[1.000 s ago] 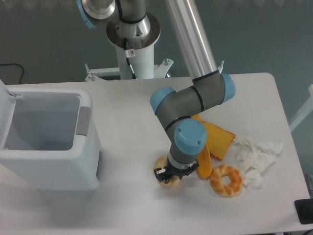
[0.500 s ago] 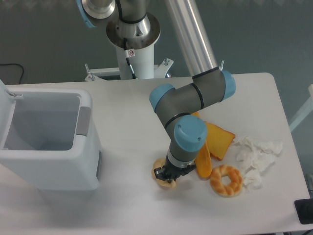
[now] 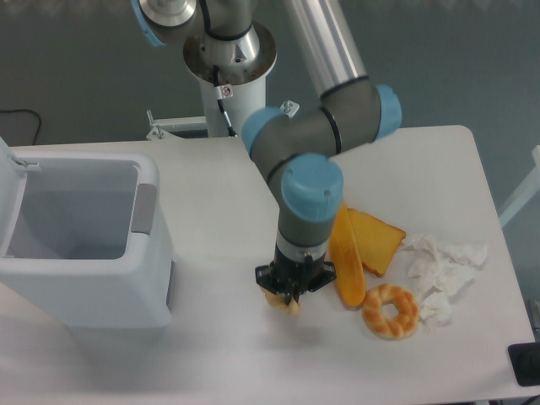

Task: Pick up the round bread
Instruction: 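Lift the gripped round bun up and move it toward the white bin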

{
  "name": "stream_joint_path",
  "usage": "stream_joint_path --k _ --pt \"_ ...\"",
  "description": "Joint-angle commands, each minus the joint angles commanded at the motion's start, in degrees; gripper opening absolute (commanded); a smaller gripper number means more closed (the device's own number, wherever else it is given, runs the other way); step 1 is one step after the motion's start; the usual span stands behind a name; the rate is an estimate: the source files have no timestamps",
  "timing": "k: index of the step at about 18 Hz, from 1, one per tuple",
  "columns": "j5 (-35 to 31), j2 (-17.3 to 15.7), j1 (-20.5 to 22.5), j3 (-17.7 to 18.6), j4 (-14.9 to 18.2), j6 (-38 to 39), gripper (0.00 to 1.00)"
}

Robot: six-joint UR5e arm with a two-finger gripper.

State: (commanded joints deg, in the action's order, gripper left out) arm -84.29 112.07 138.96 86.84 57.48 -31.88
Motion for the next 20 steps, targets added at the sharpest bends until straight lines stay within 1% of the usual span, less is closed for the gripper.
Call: stream_joint_path --k 3,6,7,9,10,13,14,15,17,20 --pt "-1.93 -2.46 -0.09 0.52 0.09 -7.39 0.01" --pt "-2.46 -3.87 -0.61 0.44 0.09 -11.00 0.00" --pt "-2.46 -4.83 -0.70 0.26 0.26 -12.23 0.00" --pt "-2.02 -5.81 -0.96 -0.61 0.35 -14.61 0.00" --pt "-2.02 -6.16 -1.58 -0.79 0.35 -15.23 0.00" --pt "-2.37 -8.79 -3.24 -0.53 0.53 -15.58 0.00" --pt "-2.46 -9.67 -4.64 0.08 0.79 -16.19 0.00" --pt "-2.37 -10.63 -5.01 0.09 1.40 -17.50 0.00" --pt "-2.11 -11.08 -5.27 -0.96 1.67 -19.45 0.00" --pt "-2.11 -11.17 -5.80 -0.88 1.76 -19.63 0.00"
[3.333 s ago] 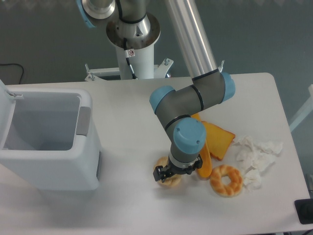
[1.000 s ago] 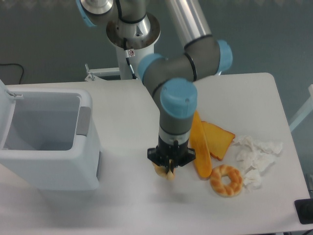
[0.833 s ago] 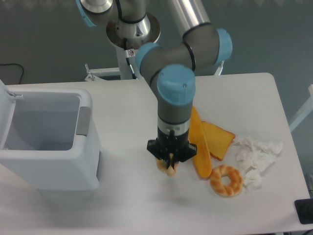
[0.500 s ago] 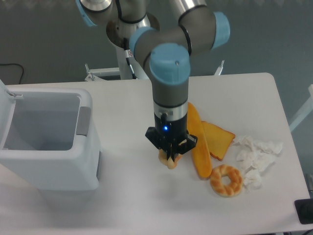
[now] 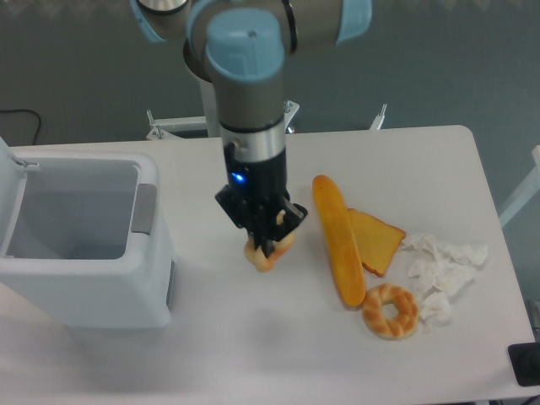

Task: Pick up the round bread
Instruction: 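Lift the gripped round bun up and move it toward the white bin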

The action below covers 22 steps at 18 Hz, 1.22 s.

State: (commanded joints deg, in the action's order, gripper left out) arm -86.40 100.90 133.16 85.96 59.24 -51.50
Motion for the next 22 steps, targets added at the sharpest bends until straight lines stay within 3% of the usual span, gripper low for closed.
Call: stream_joint_path --k 4,22 --pt "0.62 0.00 -1.85 -0.35 1.13 -0.09 0.00" --pt "0.53 -2.46 -0.71 2.28 3.95 -4.57 0.00"
